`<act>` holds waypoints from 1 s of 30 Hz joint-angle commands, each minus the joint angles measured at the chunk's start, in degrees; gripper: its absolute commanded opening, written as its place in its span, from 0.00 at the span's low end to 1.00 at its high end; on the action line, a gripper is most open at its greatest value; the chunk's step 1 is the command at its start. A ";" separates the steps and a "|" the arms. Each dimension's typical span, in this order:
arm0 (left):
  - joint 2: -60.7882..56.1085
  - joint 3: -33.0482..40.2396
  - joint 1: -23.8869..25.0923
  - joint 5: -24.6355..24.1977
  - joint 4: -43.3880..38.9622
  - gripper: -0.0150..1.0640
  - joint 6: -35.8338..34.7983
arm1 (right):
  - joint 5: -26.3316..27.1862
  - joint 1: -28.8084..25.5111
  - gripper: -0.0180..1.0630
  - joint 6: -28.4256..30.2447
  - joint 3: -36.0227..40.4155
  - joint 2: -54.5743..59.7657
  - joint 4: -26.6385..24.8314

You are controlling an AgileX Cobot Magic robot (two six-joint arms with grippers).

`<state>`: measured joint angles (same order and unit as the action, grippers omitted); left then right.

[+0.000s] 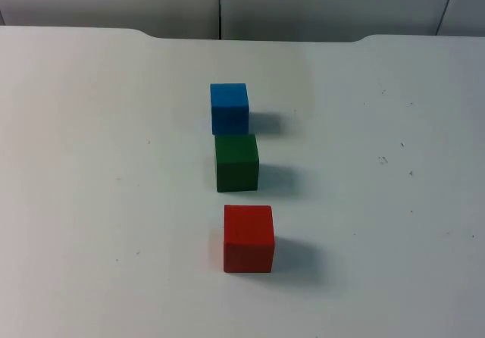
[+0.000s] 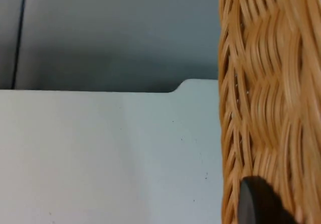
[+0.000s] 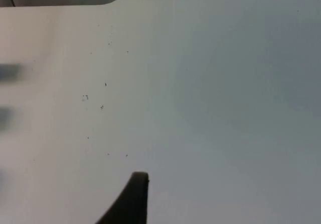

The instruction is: Pick up the basket with the left hand and place the blue cube into the basket with the right hand.

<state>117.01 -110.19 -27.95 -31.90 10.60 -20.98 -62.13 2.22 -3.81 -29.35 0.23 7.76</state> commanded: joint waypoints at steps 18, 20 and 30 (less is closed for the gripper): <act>-32.25 51.04 16.71 9.62 10.64 0.01 19.05 | 0.51 -0.43 0.98 0.36 0.30 -0.23 0.04; -34.37 53.71 20.26 5.99 17.67 0.01 28.10 | 0.51 -0.43 0.98 0.81 0.30 -0.23 -0.11; -35.66 62.69 34.56 -9.95 44.50 0.01 60.59 | 0.51 -0.43 0.98 1.39 0.30 -0.23 -0.70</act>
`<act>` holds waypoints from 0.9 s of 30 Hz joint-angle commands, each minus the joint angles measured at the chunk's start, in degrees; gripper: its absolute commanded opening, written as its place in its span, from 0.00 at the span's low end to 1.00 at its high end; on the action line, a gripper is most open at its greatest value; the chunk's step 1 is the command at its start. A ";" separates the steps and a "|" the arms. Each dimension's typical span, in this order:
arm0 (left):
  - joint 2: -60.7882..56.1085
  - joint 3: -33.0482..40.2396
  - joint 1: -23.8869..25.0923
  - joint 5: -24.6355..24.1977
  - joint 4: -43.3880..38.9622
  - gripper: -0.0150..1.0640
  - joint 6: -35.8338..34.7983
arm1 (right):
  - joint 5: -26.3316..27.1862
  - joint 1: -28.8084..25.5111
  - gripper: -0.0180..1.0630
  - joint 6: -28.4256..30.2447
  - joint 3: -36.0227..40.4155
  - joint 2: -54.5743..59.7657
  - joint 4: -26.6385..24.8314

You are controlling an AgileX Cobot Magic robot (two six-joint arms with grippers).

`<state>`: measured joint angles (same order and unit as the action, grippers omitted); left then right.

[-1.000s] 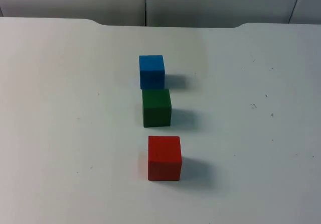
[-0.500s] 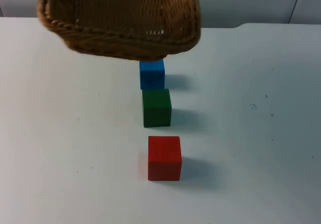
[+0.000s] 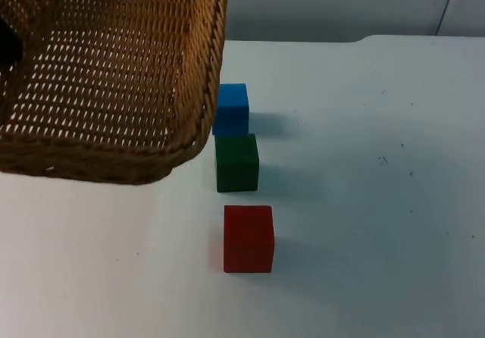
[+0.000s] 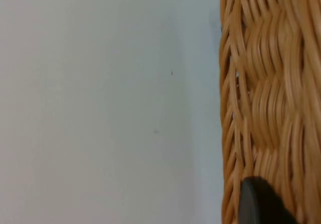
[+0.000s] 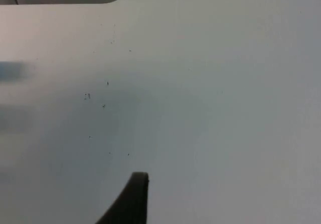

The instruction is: Pick up the basket with the left hand and place the blue cube into the basket with the right hand.

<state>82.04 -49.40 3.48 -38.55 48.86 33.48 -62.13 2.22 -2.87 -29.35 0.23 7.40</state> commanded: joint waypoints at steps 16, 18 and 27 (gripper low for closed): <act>-0.70 11.60 16.33 -8.17 6.84 0.01 15.04 | 3.85 -0.43 0.98 10.04 -1.58 3.00 -13.04; -0.70 11.60 16.33 -8.28 6.61 0.01 15.18 | 5.65 -0.43 0.98 11.42 -2.41 5.10 -15.61; -0.70 11.60 16.33 -8.44 6.27 0.01 15.61 | 13.30 -0.43 0.93 21.74 -16.09 30.29 -31.71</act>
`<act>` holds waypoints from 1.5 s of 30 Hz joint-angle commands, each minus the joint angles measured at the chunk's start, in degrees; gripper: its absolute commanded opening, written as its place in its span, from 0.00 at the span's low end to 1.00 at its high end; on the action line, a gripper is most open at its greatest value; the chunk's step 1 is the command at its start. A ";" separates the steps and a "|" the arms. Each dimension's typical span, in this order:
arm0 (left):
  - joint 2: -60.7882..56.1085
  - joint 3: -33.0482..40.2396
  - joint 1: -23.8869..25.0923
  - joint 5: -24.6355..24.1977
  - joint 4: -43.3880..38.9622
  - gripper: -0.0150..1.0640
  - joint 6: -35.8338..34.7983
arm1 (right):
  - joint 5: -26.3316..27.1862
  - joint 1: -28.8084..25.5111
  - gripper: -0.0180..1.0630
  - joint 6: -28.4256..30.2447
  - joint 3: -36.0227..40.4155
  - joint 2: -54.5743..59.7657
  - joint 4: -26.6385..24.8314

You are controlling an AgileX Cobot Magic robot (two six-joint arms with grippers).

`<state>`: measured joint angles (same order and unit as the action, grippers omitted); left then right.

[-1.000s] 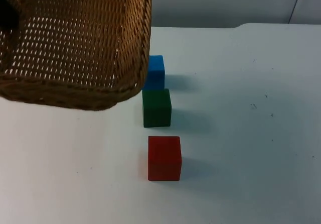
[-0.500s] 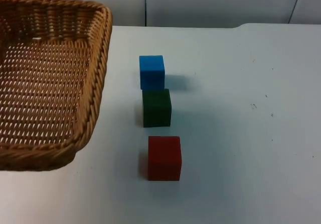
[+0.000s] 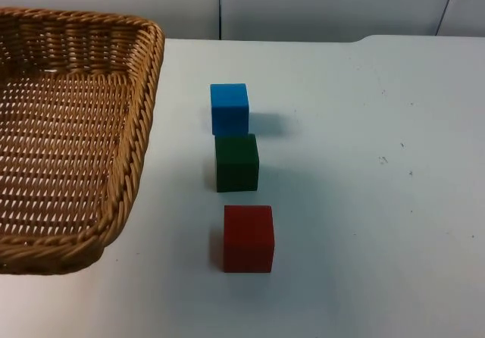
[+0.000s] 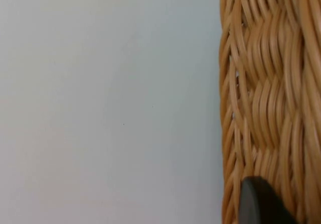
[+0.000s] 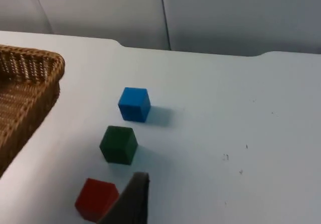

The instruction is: Pick up the basket with the left hand and place the blue cube into the basket with the right hand.

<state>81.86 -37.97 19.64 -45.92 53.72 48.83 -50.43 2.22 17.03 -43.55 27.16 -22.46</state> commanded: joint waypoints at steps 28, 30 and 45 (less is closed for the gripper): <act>-0.51 0.17 5.47 -2.21 0.09 0.01 0.52 | -3.90 28.25 0.93 -18.30 -65.82 83.44 15.04; -0.51 0.17 5.92 -2.34 0.03 0.01 0.52 | -3.90 28.58 0.93 -18.92 -67.43 85.25 15.04; -0.51 0.17 5.92 -1.90 0.14 0.01 1.16 | -2.99 29.15 0.91 -31.40 -76.85 104.65 17.83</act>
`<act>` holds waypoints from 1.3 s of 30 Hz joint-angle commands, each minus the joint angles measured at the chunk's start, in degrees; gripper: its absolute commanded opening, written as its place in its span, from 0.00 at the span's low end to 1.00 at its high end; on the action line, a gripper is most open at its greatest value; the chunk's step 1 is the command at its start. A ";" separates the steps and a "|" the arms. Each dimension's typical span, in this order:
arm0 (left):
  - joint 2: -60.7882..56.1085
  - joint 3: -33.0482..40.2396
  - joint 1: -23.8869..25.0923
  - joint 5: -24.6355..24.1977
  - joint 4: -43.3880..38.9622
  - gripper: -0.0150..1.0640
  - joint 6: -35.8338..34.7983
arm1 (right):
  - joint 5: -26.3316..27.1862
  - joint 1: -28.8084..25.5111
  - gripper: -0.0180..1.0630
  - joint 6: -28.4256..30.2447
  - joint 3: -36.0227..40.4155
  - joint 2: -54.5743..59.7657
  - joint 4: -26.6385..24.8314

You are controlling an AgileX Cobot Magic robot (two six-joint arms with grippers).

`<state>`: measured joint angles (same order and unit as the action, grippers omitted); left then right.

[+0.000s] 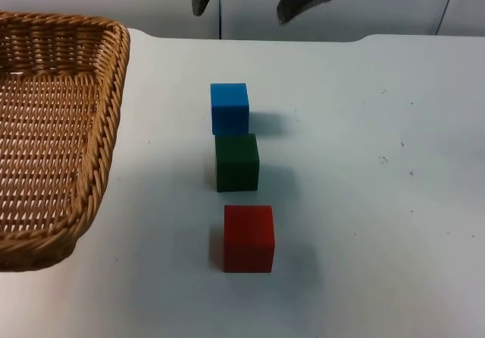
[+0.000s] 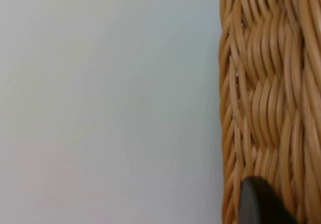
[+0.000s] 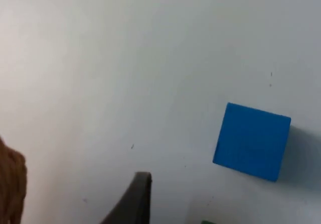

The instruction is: Pick up the basket with the left hand and place the blue cube into the basket with the right hand.

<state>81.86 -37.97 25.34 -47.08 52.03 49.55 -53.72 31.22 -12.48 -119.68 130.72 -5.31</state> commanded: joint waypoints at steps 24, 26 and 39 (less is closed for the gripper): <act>-0.51 0.17 0.23 -0.61 6.10 0.01 2.96 | 3.51 0.15 0.85 -12.26 -2.13 12.16 3.94; -0.51 0.17 0.23 -0.61 6.10 0.01 2.96 | 3.65 0.15 0.85 -12.26 -2.68 12.75 3.97; -0.51 0.17 0.23 -0.88 6.20 0.01 2.96 | 6.42 0.15 0.81 -12.43 -5.99 15.30 4.09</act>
<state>81.86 -37.97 25.34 -46.97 56.15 52.33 -47.91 31.22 -24.65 -124.98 145.56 -1.62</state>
